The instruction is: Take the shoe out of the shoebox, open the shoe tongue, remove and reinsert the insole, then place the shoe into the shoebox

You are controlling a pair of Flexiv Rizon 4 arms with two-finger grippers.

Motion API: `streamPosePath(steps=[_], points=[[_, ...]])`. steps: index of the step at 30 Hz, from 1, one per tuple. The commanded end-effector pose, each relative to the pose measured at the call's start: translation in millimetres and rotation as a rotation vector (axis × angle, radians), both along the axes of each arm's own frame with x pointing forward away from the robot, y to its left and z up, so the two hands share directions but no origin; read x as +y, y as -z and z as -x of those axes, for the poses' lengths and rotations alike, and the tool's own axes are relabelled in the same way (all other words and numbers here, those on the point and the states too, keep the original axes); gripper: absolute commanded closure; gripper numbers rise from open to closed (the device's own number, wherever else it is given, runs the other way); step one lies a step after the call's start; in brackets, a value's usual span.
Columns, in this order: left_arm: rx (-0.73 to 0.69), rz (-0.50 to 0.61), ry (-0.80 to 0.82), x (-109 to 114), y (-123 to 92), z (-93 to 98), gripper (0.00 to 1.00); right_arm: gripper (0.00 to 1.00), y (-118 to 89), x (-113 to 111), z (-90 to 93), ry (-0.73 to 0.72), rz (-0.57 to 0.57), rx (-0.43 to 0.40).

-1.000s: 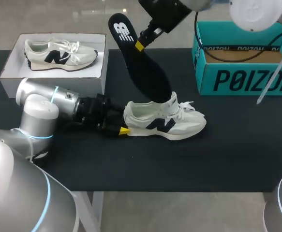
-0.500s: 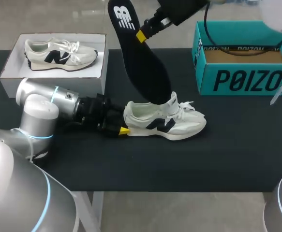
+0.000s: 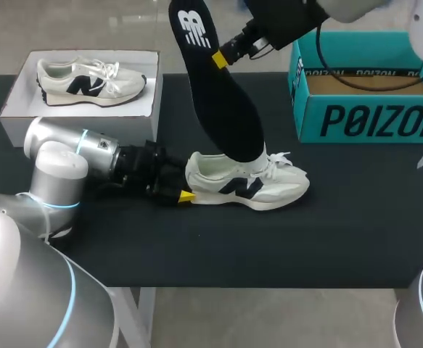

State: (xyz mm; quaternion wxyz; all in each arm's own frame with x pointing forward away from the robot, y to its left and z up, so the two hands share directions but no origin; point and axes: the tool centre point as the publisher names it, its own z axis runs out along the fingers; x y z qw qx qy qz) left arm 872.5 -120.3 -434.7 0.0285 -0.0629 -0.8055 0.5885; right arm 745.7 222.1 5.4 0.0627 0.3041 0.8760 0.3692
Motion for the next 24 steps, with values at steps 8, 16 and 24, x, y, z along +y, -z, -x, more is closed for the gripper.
streamPosePath(steps=[8, 16, 24], points=[[0.0, -0.003, 0.001, -1.0, 1.6, 0.3, 1.0, 1.0, -17.5, -13.2, 2.0, 0.042, 0.01, 0.017], [0.0, -0.003, 0.001, -1.0, 1.6, 0.3, 1.0, 1.0, -40.9, -28.6, 16.5, 0.068, 0.024, 0.088], [0.0, -0.003, 0.001, -1.0, 1.6, 0.3, 1.0, 1.0, -54.3, -39.2, 35.7, 0.094, 0.003, 0.036]])
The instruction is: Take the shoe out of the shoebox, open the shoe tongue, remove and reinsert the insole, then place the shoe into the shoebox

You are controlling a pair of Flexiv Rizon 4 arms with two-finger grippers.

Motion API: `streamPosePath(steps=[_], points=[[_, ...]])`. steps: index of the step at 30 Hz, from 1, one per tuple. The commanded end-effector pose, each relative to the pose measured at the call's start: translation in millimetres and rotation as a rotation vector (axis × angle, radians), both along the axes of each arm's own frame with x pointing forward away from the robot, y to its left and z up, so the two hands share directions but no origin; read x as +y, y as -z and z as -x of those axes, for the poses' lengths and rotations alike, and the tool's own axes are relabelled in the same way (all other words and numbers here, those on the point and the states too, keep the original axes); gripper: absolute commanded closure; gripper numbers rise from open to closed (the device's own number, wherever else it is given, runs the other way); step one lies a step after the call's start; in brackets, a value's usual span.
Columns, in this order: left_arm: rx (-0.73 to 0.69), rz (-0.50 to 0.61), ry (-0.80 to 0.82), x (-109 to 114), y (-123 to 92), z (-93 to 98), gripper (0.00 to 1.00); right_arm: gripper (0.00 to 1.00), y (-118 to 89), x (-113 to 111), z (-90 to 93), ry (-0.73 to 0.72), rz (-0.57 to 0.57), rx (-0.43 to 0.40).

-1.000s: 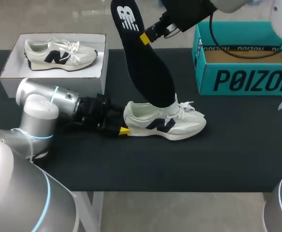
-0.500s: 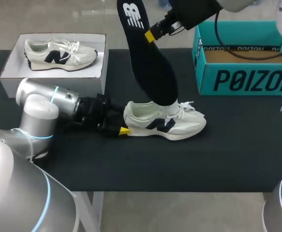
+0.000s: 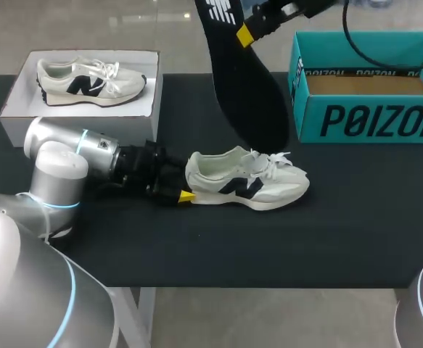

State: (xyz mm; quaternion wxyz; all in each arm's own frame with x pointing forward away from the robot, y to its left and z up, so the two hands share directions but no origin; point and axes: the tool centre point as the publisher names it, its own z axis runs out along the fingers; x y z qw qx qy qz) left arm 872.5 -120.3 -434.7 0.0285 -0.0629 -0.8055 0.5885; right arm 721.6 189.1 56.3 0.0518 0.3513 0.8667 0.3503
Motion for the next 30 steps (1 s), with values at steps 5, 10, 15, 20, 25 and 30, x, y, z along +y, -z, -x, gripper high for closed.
streamPosePath(steps=[5, 10, 15, 20, 25, 30], points=[[0.0, -0.003, 0.001, -1.0, 1.6, 0.3, 1.0, 1.0, -3.0, -6.1, 12.0, 0.013, -0.042, -0.042], [0.0, -0.003, 0.001, -1.0, 1.6, 0.3, 1.0, 1.0, -3.0, -6.1, 12.0, 0.013, -0.042, -0.042], [0.0, -0.003, 0.001, -1.0, 1.6, 0.3, 1.0, 1.0, -3.0, -6.1, 12.0, 0.013, -0.042, -0.042], [0.0, -0.003, 0.001, -1.0, 1.6, 0.3, 1.0, 1.0, -3.0, -6.1, 12.0, 0.013, -0.042, -0.042], [-0.004, -0.029, 0.002, -0.6, 0.6, 0.7, 0.0, 1.0, -3.0, -6.1, 12.0, 0.013, -0.042, -0.042], [-0.014, -0.057, -0.001, 0.5, -4.2, 1.6, 0.0, 1.0, -3.0, -6.1, 12.0, 0.013, -0.042, -0.042]])
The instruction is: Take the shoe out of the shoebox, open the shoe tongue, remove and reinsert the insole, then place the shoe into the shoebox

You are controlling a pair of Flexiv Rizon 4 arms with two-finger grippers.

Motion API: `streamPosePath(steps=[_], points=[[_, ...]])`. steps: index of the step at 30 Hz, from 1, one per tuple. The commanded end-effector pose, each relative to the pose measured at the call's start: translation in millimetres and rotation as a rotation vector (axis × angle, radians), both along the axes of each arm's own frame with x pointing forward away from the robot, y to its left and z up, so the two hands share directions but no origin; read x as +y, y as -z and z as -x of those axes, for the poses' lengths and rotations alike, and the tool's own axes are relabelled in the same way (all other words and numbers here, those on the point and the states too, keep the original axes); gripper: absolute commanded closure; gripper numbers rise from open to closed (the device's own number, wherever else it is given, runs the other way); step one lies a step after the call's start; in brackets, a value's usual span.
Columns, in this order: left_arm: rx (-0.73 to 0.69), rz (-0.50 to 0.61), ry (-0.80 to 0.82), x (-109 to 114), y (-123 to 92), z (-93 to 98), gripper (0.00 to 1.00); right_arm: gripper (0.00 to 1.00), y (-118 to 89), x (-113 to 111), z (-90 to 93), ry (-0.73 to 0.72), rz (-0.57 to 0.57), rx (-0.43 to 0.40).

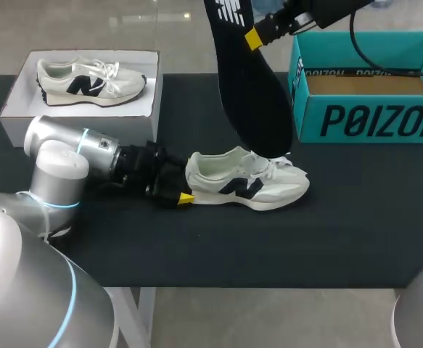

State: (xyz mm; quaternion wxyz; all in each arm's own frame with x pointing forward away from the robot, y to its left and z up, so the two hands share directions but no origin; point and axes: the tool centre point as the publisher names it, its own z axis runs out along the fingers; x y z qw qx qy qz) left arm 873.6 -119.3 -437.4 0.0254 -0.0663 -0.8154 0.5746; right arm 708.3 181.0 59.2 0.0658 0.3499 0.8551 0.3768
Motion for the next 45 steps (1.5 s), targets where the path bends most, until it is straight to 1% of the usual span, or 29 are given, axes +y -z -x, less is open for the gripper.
streamPosePath(steps=[1, 6, 11, 14, 19, 20, 24, 28, 36, 40, 45], points=[[-0.01, -0.032, -0.001, 0.1, -8.2, 2.7, 0.0, 1.0, -0.1, 1.9, -1.3, 0.001, 0.002, 0.003], [-0.031, -0.123, -0.006, 4.4, -11.7, 4.3, 0.0, 1.0, -0.1, 1.9, -1.3, 0.001, 0.002, 0.003], [-0.028, -0.165, -0.005, 12.4, -10.6, 7.0, 0.0, 1.0, -0.1, 1.9, -1.3, 0.001, 0.002, 0.003], [-0.038, -0.214, -0.009, 19.5, -14.5, 7.9, 0.0, 1.0, -0.1, 1.9, -1.3, 0.001, 0.002, 0.003], [-0.055, -0.398, 0.032, 34.7, -29.8, 7.2, 0.0, 1.0, -0.1, 1.9, -1.3, 0.001, 0.002, 0.003], [-0.058, -0.449, 0.041, 38.1, -34.2, 7.5, 0.0, 1.0, -0.1, 1.9, -1.3, 0.001, 0.002, 0.003], [-0.062, -0.565, 0.081, 48.4, -55.8, 11.0, 0.0, 1.0, -0.1, 1.9, -1.3, 0.001, 0.002, 0.003], [-0.054, -0.693, 0.109, 50.8, -74.0, 12.3, 0.0, 1.0, -0.1, 1.9, -1.3, 0.001, 0.002, 0.003], [-0.024, -0.874, 0.147, 52.1, -91.4, 17.9, 0.0, 1.0, -0.1, 1.9, -1.3, 0.001, 0.002, 0.003], [-0.026, -0.909, 0.157, 48.7, -99.1, 19.9, 0.0, 1.0, -0.1, 1.9, -1.3, 0.001, 0.002, 0.003], [-0.034, -0.922, 0.169, 43.4, -103.3, 18.9, 0.0, 1.0, -0.1, 1.9, -1.3, 0.001, 0.002, 0.003]])
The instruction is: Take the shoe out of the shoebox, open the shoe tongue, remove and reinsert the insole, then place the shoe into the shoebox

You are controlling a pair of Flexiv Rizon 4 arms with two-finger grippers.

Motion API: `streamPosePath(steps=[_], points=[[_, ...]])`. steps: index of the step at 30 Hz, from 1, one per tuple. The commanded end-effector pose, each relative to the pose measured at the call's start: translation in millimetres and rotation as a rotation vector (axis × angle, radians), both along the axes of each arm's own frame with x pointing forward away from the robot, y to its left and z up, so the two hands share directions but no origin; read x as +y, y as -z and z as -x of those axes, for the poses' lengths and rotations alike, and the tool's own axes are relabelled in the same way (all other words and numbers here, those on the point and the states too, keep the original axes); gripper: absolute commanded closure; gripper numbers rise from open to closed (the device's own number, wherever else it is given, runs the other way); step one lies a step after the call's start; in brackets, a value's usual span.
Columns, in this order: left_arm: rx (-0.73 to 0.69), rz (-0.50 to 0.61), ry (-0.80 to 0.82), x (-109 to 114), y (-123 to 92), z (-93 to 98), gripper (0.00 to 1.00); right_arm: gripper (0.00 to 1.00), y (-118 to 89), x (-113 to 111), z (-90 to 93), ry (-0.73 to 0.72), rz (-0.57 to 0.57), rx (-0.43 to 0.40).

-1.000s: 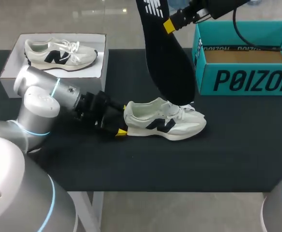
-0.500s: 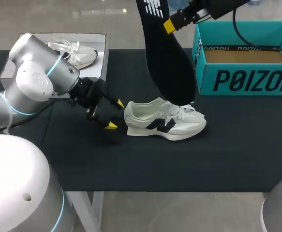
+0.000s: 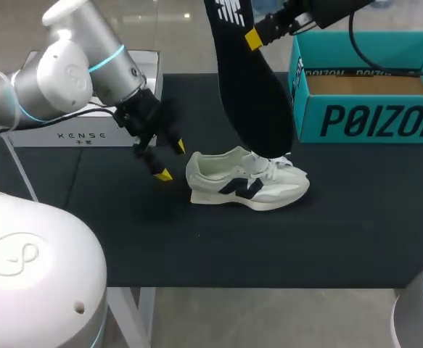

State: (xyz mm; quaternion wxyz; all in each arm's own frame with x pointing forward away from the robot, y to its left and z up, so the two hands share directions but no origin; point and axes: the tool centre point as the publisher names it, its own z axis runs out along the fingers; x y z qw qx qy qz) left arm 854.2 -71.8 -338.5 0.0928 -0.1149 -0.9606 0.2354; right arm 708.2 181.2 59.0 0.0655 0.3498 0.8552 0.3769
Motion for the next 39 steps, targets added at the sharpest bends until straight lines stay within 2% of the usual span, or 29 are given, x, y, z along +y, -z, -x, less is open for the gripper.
streamPosePath(steps=[1, 12, 22, 34, 39], points=[[-0.044, -0.174, 0.029, -5.2, -6.0, -0.8, 0.0, 1.0, -0.3, 1.8, -1.4, 0.001, 0.002, 0.003], [-0.083, -0.192, 0.036, -8.9, -17.6, -1.2, 0.0, 1.0, -0.3, 1.8, -1.4, 0.001, 0.002, 0.003], [-0.096, -0.194, 0.004, -9.0, -18.6, -1.5, 0.0, 1.0, -0.3, 1.8, -1.4, 0.001, 0.002, 0.003], [-0.096, -0.194, 0.004, -9.0, -18.6, -1.5, 0.0, 1.0, -13.1, -8.7, 20.3, 0.03, 0.017, -0.015], [-0.096, -0.194, 0.004, -9.0, -18.6, -1.5, 0.0, 1.0, -12.2, -8.3, 22.0, 0.032, 0.017, -0.012]])
